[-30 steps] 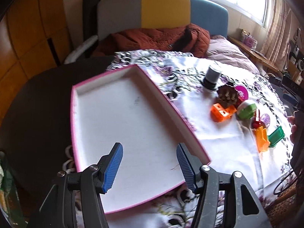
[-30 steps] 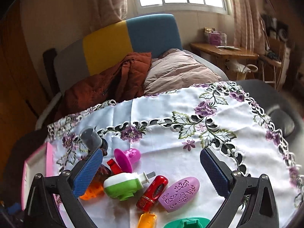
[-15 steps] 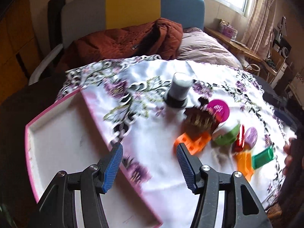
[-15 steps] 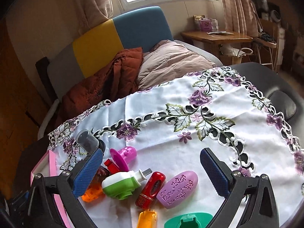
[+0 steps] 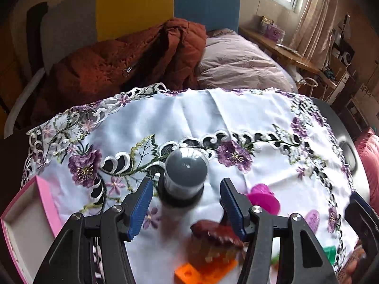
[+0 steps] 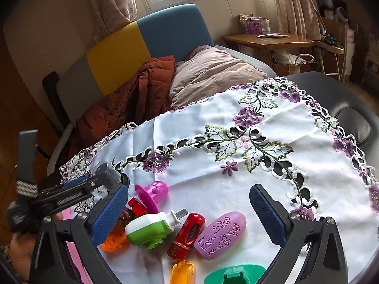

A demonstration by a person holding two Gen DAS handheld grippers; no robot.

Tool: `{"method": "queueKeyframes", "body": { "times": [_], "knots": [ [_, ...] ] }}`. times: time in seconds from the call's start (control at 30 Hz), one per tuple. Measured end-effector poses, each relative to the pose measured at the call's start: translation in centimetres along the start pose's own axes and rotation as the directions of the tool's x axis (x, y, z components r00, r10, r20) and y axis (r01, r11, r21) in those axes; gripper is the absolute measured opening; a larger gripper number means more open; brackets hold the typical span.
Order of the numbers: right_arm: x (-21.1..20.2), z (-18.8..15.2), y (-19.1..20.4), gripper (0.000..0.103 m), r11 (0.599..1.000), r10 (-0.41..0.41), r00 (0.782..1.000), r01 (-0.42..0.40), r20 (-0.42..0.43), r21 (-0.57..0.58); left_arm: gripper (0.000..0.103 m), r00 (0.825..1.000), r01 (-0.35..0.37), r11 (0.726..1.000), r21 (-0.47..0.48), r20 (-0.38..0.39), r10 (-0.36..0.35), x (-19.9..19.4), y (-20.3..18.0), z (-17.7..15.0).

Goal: Organize rigid objects
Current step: 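Reach the left tool to the dark grey cylinder and close on it, then carry the grey cylinder into the pink tray with left tool while right grasps orange cubes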

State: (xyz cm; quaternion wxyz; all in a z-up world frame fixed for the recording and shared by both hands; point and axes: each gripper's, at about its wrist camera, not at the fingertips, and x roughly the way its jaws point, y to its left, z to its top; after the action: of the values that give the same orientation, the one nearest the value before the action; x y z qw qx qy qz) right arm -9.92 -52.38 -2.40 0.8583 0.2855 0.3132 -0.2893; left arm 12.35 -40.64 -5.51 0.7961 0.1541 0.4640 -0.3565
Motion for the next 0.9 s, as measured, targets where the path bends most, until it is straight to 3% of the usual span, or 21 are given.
{"method": "queueKeyframes", "body": {
  "times": [0.1,0.17,0.2,0.4,0.5,0.73,0.8,0.87,0.9],
  "knots": [
    [0.2,0.0,0.0,0.103,1.0,-0.003,1.0,0.003,-0.005,-0.004,0.059,1.0,-0.002,1.0,-0.02,-0.029,0.001,2.0,0.2,0.8],
    [0.3,-0.1,0.1,0.103,1.0,-0.006,1.0,0.006,-0.007,-0.01,0.045,0.999,0.035,0.999,-0.027,-0.039,-0.036,2.5,0.4,0.8],
    [0.4,-0.1,0.1,0.103,1.0,-0.005,1.0,0.005,-0.01,-0.013,0.044,0.998,0.052,0.998,-0.026,-0.022,-0.052,2.2,0.5,0.6],
    [0.7,-0.1,0.0,0.103,1.0,-0.01,1.0,0.01,-0.02,-0.012,0.043,0.993,0.112,0.991,-0.072,0.045,-0.109,-1.4,2.1,-1.5],
    [0.8,-0.2,0.3,0.103,1.0,0.01,1.0,-0.011,-0.029,-0.028,0.043,0.991,0.107,0.991,-0.076,0.085,-0.101,-4.1,3.5,-3.2],
    [1.0,-1.5,3.8,0.103,0.978,0.065,0.996,-0.074,-0.053,-0.194,0.043,0.984,0.116,0.988,-0.104,0.15,-0.1,-9.6,6.6,-7.5],
    [1.2,-2.0,4.7,0.1,0.967,0.08,0.994,-0.095,-0.074,-0.236,0.043,0.982,0.123,0.985,-0.121,0.159,-0.103,-10.9,7.5,-8.8],
    [1.3,-2.7,5.7,0.08,0.947,0.159,0.979,-0.189,-0.13,-0.26,0.043,0.98,0.126,0.982,-0.143,0.17,-0.101,-12.1,8.6,-10.5],
    [1.4,-3.1,6.5,0.075,0.932,0.188,0.97,-0.227,-0.157,-0.282,0.043,0.98,0.125,0.981,-0.148,0.175,-0.098,-12.7,9.0,-11.1]
  ]
}}
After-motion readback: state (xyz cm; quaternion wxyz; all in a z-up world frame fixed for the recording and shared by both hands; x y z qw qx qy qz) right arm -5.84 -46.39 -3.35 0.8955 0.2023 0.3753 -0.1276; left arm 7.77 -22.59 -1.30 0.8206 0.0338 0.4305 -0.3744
